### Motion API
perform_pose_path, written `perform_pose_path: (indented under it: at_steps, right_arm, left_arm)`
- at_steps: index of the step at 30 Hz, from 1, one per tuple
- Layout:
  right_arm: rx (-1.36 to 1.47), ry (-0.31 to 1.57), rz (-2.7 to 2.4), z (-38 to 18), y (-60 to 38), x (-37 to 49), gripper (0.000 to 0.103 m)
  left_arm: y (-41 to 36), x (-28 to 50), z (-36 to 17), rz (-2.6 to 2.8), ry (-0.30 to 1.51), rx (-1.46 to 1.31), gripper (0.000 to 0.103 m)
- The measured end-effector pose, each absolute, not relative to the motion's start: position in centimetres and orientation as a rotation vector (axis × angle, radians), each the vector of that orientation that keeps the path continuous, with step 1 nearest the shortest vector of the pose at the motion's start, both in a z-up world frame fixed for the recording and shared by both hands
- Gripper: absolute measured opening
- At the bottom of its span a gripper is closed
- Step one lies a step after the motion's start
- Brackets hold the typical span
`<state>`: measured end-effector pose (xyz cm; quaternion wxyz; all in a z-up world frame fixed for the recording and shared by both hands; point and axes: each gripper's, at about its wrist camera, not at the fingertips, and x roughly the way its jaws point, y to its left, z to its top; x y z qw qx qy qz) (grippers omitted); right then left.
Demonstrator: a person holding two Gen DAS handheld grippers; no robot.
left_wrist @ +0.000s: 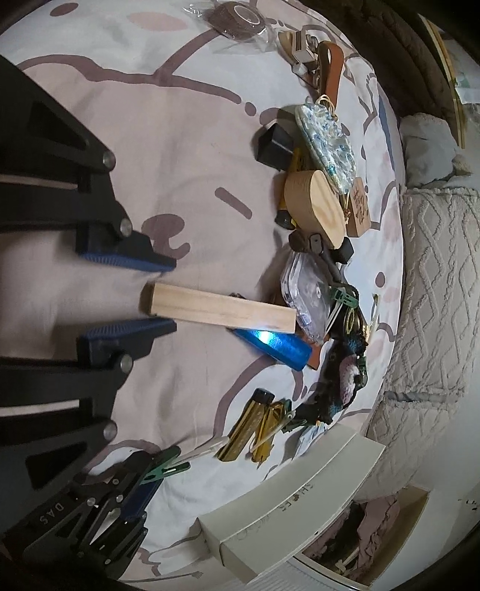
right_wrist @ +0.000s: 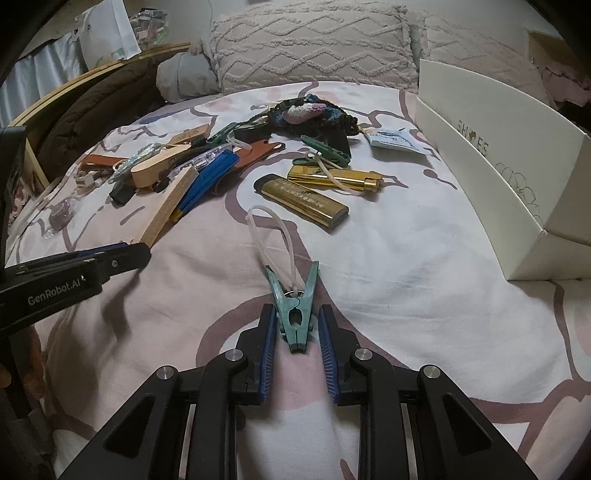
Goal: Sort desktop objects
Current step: 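Close the left gripper on the wooden stick while the right gripper approaches the green clothespin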
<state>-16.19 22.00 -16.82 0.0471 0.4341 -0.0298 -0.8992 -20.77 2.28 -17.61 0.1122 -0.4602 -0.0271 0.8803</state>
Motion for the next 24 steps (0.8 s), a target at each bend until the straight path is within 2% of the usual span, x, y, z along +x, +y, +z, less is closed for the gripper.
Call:
perform_pose_path:
  at_steps: [4, 13, 24]
  right_arm:
    - [1.323, -0.064, -2.753, -16.8, 21.8, -15.9, 0.024]
    - [1.319, -0.046, -2.768, -16.6, 21.5, -14.1, 0.024]
    - [1.340, -0.202, -2.725, -16.0, 23.0, -13.6, 0.023]
  left_arm:
    - [2.4, -20.5, -17.3, 2.530, -0.123, -1.328, 0.018]
    - [3.1, -18.2, -17.4, 2.521, -0.089, -1.322, 0.018]
    - [2.9, -13.7, -17.2, 2.510, -0.012, -1.311, 0.018]
